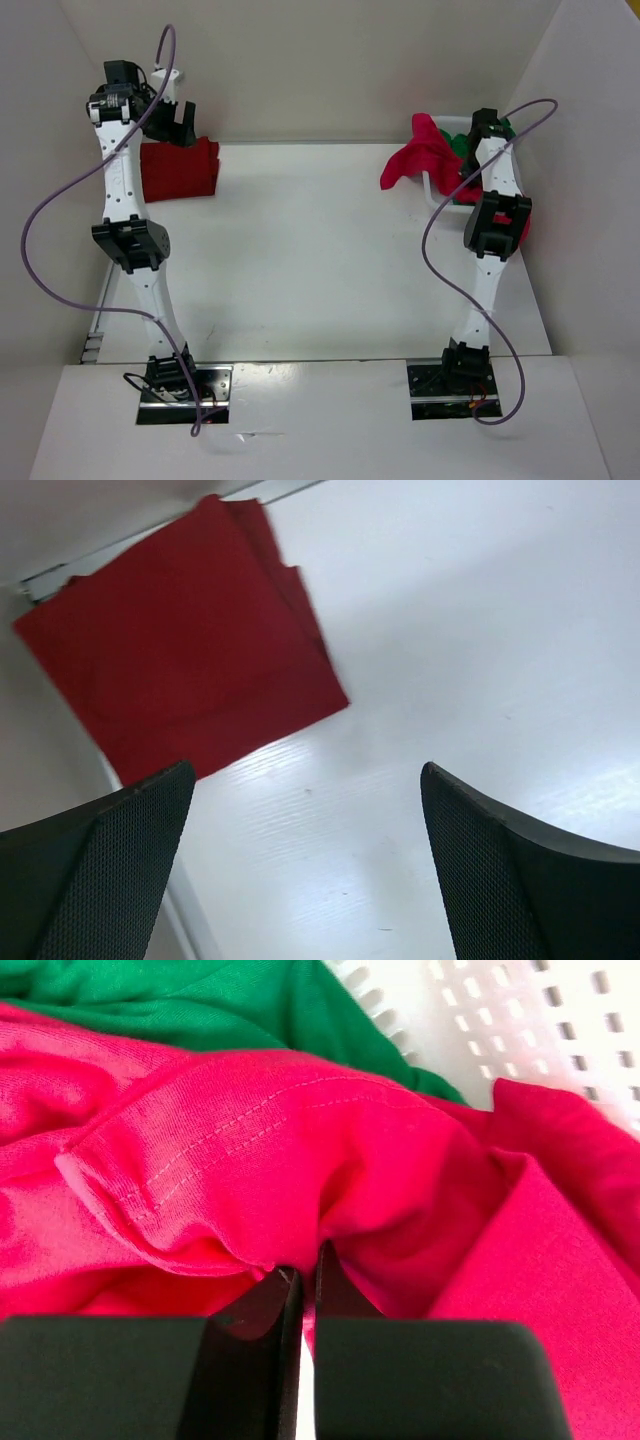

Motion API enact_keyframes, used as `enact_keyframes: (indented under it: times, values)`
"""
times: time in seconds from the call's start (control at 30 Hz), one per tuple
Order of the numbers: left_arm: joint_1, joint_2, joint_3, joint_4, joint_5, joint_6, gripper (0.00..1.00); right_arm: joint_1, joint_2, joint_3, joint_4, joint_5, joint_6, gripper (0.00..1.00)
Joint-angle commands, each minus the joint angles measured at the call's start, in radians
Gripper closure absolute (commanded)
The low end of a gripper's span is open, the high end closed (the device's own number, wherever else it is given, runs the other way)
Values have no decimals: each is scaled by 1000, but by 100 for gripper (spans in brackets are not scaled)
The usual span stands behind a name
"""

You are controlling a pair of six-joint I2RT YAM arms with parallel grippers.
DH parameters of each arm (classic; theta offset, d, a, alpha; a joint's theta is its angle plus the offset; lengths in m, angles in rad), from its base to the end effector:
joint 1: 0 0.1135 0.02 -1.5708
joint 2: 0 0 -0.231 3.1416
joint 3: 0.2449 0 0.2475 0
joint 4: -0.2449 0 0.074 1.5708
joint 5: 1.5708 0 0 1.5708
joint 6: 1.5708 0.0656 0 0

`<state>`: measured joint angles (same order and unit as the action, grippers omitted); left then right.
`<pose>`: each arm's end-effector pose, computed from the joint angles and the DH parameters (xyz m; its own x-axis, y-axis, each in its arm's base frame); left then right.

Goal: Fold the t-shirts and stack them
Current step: Grab crumpled tshirt from bin with the right arm, then move the tshirt to the center of the board

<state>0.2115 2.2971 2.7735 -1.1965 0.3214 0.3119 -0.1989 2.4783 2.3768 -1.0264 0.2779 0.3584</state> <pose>0.4557 0.0767 0.3598 -0.6035 0.1682 -0.7794 0.2293 0.9728 0.0324 0.4922 -0.1176 0.1672 -0.7223 0.4897 -0.4883 0.5966 0.7984 -0.0818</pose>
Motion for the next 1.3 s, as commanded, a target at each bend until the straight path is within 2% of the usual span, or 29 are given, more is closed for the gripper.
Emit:
enact_keyframes:
  times: [0.0,0.17,0.33,0.47,0.6,0.7,0.73,0.9,0.93,0.97,1.0,1.03,1.17,1.2,1.23,1.27]
  values:
    - [-23,-91,-15,-18,71,12,0,6,-110,76,-37,62,19,100]
    - [-23,-148,-37,-28,90,23,0,93,-313,133,-55,112,19,100]
    - [-23,-229,-71,-37,120,41,0,298,-522,180,-15,242,-25,100]
    - [-23,-304,-100,-46,142,50,0,446,-668,216,99,115,-128,100]
    - [12,-399,-164,-46,152,50,0,626,-774,294,167,-138,-197,100]
    - [61,-467,-228,-23,153,29,0,738,-805,324,199,-193,-231,100]
    - [86,-484,-245,-23,153,29,0,739,-805,325,200,-194,-195,100]
    - [141,-562,-344,-14,176,29,0,739,-805,84,209,-154,-118,100]
    - [141,-571,-359,-3,176,29,0,724,-796,-17,227,-145,-102,97]
    - [150,-571,-374,-3,176,29,0,708,-795,-65,241,-144,-64,84]
    - [150,-585,-402,-3,167,29,0,682,-773,-109,267,-154,-38,56]
    - [150,-597,-411,-3,166,29,0,602,-757,-179,267,-196,-12,32]
    - [150,-617,-434,-12,166,39,0,478,-711,-249,235,-285,19,0]
    - [150,-626,-465,-12,166,50,0,504,-729,-249,235,-286,-28,0]
    - [150,-627,-482,-12,166,61,0,545,-810,-317,264,-258,-60,0]
    - [150,-651,-505,-12,166,61,0,644,-856,-370,284,-173,-82,0]
